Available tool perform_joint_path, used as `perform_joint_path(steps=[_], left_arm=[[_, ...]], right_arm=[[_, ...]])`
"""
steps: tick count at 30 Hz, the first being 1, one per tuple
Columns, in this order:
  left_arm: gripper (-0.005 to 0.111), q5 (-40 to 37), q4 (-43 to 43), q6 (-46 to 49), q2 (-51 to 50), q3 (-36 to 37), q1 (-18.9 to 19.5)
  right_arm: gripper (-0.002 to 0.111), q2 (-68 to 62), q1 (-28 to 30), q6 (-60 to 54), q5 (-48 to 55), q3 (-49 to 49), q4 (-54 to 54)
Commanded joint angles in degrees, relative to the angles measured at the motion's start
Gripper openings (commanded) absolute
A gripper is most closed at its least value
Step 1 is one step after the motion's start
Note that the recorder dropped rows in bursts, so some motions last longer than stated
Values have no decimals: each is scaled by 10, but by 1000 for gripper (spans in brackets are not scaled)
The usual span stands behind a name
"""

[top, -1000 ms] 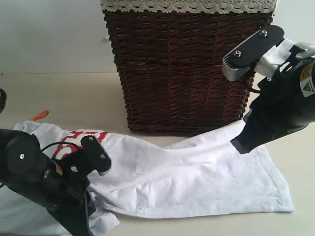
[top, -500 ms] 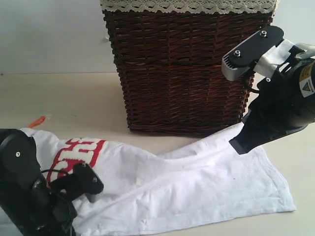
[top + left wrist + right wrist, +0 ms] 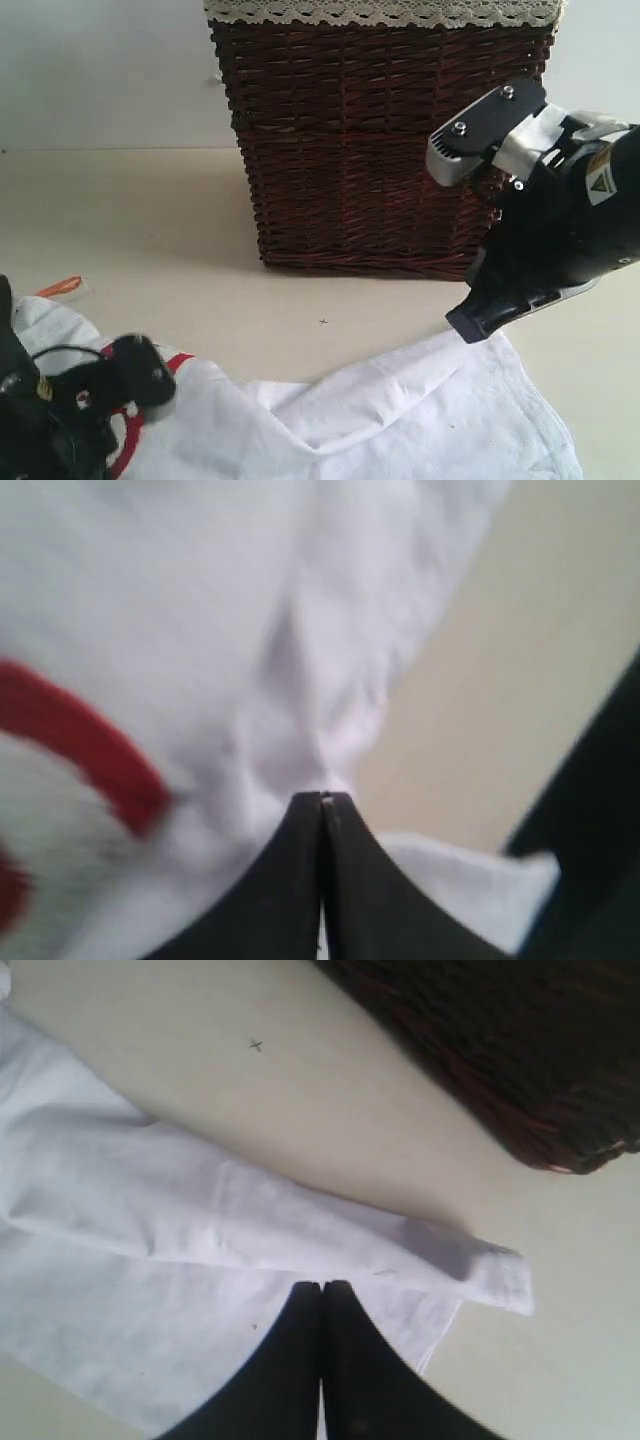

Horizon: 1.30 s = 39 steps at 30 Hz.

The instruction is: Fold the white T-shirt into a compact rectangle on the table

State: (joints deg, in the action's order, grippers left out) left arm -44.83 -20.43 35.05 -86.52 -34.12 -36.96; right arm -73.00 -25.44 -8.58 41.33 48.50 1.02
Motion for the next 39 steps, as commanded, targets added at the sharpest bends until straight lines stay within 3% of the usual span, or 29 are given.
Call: perform_joint_path(steps=[1, 6, 13, 17, 26, 33, 39], left_arm=[[0, 115, 2, -71, 64, -5, -3], [0, 149, 31, -124, 61, -5, 28], [0, 192, 30, -178, 11, -5, 167], [0, 229, 18, -178, -21, -5, 212], [0, 361, 15, -180, -52, -5, 223], [0, 426, 15, -180, -52, -5, 223], [0, 423, 15, -180, -52, -5, 231]], right_arm=[[0, -30, 1, -49, 32, -2, -23], [0, -71, 1, -84, 75, -2, -16], [0, -176, 1, 19, 51, -2, 109], [0, -227, 1, 104, 22, -2, 196], [0, -330, 1, 368, -179, 2, 464], [0, -373, 1, 746, -94, 34, 746], [0, -349, 1, 731, -82, 32, 722]])
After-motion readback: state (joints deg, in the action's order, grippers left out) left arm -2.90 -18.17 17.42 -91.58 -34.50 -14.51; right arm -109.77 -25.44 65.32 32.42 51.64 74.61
